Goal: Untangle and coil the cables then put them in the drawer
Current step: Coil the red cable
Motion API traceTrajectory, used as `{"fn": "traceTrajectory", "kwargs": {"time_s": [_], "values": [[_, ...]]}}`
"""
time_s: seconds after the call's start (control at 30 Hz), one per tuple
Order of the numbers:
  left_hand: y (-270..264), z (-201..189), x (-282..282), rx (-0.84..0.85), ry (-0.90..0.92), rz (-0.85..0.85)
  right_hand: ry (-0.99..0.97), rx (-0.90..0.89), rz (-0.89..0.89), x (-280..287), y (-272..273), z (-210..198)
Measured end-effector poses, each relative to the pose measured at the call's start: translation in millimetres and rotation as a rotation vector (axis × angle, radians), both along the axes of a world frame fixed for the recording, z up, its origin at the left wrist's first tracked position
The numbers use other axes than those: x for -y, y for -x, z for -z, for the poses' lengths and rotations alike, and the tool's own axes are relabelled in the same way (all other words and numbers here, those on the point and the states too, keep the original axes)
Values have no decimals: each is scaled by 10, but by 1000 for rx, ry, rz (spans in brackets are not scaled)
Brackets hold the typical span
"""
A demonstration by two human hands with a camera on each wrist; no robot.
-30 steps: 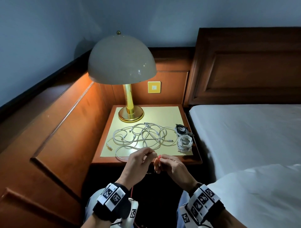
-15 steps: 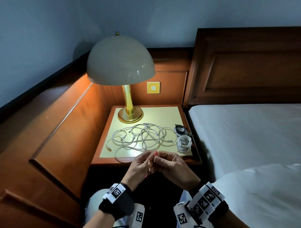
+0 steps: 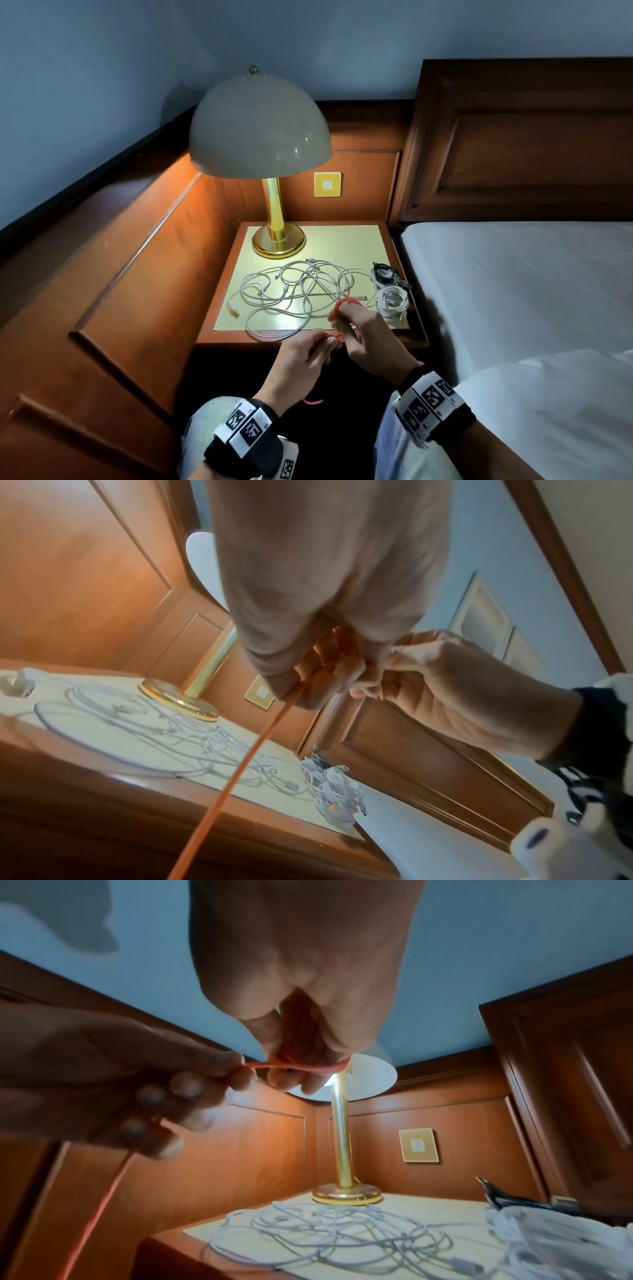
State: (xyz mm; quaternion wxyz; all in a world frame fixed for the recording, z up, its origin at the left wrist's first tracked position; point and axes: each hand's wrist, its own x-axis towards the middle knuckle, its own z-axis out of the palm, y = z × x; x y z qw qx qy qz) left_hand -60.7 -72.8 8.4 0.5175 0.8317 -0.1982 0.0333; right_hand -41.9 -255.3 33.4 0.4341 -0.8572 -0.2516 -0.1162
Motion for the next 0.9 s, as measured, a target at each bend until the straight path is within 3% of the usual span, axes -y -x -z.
{"fn": "traceTrajectory", "kwargs": {"time_s": [0.13,0.3,0.43,0.7,0.77,0.83,0.9], "values": [[-97,3,-94,86,-20,-8,-57,-259,-76,64,95,66],[-102,-53,-118,226,-54,33,-281,-586,-140,93,147,6],[-97,-62,-121,202,-13,-23,-453,-774,-217,50,199,80],[-81,-235,-154,-115,129,-32,-797,-986,-408,-65,398,120],[-32,-261,-102,-265,318,21,-861,-1004,-436,-105,436,109],[51,-268,-15,-480,630,89,-915,-1017,-449,-123,441,72],[100,-245,59,-572,776,85,-962,-1014,-468,-138,434,28]]}}
